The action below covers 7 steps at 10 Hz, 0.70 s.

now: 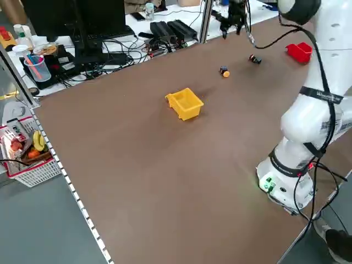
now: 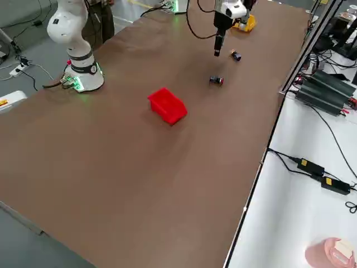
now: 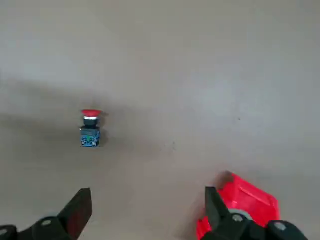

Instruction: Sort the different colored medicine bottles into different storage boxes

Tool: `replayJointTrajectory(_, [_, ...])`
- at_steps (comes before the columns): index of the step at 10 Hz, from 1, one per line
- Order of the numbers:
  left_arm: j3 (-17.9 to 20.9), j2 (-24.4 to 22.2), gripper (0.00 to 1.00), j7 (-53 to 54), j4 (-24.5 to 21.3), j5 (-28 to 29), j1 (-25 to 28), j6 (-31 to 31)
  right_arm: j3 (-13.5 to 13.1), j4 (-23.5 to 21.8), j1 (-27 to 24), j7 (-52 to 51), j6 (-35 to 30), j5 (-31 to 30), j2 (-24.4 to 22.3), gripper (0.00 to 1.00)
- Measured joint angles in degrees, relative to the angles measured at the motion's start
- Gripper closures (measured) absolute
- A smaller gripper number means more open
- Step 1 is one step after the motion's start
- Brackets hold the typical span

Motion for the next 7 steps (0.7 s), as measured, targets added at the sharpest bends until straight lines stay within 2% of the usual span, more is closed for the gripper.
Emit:
replayJointTrajectory(3, [0.4, 9.8, 0.05, 0.4, 1.2, 0.0, 0.4, 3.7, 0.0, -0.5, 3.9, 0.0, 9.1, 0.0, 8.8, 0.0])
replayJointTrajectory(5, [0.5, 13.3, 0.05, 0.5, 3.5, 0.0, 0.2, 7.0, 0.0, -0.7, 6.5, 2.1, 15.8, 0.0, 14.1, 0.0])
replayJointTrajectory(7, [2.1, 15.7, 0.07, -0.3, 4.1, 0.0, -2.2, 12.8, 0.0, -0.8, 8.4, 3.5, 21.6, -0.1, 18.3, 0.0])
